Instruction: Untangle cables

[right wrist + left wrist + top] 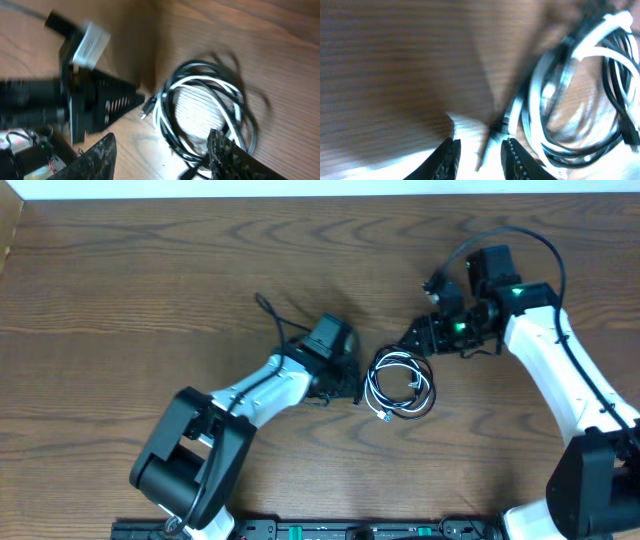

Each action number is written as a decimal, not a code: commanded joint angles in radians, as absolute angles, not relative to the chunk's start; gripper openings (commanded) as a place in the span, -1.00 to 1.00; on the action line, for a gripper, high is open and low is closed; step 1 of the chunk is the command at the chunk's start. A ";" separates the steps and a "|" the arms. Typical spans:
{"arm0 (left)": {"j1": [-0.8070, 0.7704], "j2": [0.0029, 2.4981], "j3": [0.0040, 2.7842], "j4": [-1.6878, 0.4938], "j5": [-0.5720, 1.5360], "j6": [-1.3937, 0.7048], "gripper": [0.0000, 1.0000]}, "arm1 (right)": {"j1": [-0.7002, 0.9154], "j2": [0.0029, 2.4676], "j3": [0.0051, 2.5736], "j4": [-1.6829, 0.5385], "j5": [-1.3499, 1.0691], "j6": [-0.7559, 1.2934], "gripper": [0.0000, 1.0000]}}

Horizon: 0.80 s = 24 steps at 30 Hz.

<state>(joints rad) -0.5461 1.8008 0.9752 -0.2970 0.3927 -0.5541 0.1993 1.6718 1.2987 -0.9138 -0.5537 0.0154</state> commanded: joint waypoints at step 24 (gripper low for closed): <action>-0.310 1.782 0.967 -0.347 0.644 -0.619 -0.37 | 0.649 1.947 1.253 -0.878 -0.002 0.030 -0.24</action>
<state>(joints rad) -0.3141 1.8004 0.9752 -0.3412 0.6308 -0.6102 0.6395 1.9205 1.2598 -0.8772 -0.1032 0.0223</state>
